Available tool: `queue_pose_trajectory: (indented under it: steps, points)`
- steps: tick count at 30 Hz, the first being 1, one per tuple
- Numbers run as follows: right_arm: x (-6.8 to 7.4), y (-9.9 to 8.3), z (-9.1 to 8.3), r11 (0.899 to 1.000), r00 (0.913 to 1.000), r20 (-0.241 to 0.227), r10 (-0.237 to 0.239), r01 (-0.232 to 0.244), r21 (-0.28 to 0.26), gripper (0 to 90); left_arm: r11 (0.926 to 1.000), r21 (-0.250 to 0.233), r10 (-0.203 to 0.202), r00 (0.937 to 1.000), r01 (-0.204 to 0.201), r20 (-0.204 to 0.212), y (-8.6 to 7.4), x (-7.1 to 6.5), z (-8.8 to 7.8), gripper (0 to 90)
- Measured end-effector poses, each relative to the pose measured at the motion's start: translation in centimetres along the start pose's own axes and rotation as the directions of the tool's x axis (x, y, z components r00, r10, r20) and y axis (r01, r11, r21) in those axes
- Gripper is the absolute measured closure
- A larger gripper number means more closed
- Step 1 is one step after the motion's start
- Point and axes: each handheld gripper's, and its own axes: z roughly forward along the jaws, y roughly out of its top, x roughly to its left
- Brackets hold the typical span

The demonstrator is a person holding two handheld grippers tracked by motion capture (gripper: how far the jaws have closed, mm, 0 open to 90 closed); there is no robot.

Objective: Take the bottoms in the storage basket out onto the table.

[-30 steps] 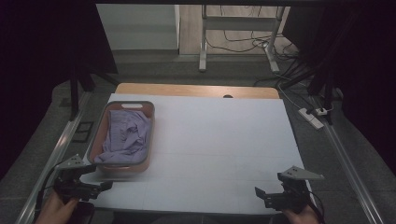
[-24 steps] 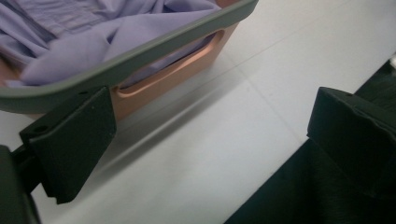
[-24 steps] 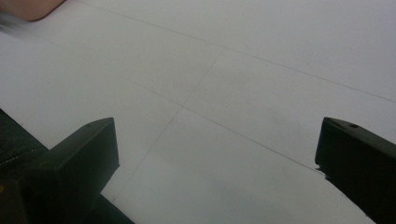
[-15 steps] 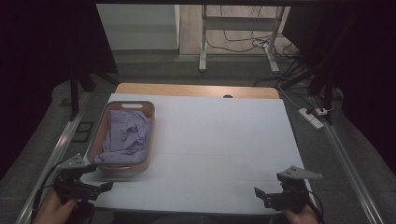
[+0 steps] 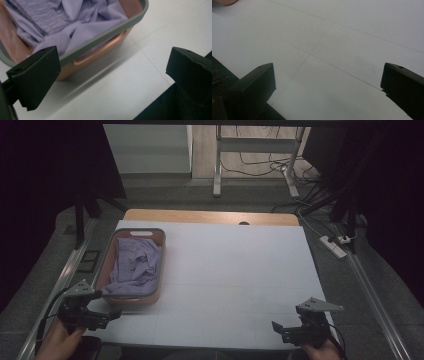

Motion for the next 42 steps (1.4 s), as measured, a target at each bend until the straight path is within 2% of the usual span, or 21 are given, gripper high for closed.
queue_pose_trajectory:
  steps: [8, 17, 23, 30, 42]
  points:
    - [0.0, 0.0, 0.0, 1.0, 1.0, -0.003, 0.0, 0.0, 0.004, 0.0, 0.9998, 0.006, 0.018, 0.9998, -0.018, -0.012, 1.1, -0.2, 0.3, 0.0]
    - [0.0, 0.0, 0.1, 1.0, 1.0, -0.006, 0.0, 0.0, 0.011, 0.0, 0.9999, -0.01, 0.012, 0.9999, -0.012, -0.004, 2.2, -0.1, 0.7, 0.0]
    - [0.0, 0.1, 0.2, 1.0, 1.0, -0.005, -0.003, 0.003, 0.016, 0.0, 0.9998, 0.005, 0.018, 0.9998, -0.018, -0.01, 2.7, 0.0, 1.1, 0.0]
    - [0.0, 0.1, 0.2, 1.0, 1.0, -0.008, -0.003, 0.003, 0.021, 0.0, 0.9996, 0.003, 0.027, 0.9996, -0.027, -0.011, 3.5, 0.5, 1.7, 0.0]
    - [0.0, 0.1, 0.3, 1.0, 0.9999, -0.012, -0.009, 0.009, 0.023, 0.0, 0.9988, 0.034, 0.035, 0.9994, -0.035, -0.006, 4.7, 1.6, 3.1, 0.0]
